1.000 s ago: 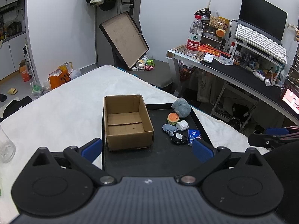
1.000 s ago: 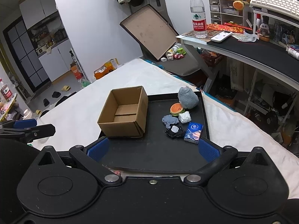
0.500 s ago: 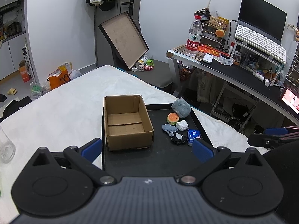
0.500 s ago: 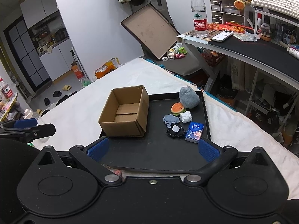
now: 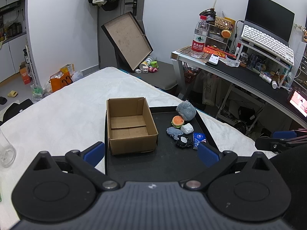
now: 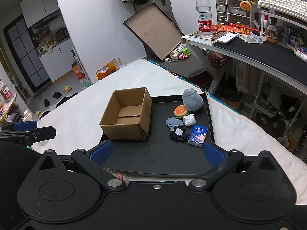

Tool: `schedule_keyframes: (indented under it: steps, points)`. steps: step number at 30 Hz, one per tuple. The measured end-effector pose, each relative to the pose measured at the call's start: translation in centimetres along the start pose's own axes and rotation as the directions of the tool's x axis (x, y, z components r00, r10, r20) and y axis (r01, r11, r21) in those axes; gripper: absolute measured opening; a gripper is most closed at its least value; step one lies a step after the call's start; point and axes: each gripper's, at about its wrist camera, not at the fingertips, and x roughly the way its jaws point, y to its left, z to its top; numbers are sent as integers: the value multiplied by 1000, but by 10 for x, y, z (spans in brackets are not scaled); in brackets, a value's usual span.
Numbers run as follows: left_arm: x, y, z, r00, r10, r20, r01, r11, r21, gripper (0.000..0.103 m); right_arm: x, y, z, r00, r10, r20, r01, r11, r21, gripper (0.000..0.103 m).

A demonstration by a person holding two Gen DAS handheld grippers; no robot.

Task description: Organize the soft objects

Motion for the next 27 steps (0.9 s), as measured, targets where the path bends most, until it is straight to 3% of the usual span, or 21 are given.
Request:
schedule_keyframes:
  steps: [27]
  points:
    - [4,-4,1,1000,-12,-3,12,1000,9,102,2,-2,1,1000,11,-5,-11,1000,4,103]
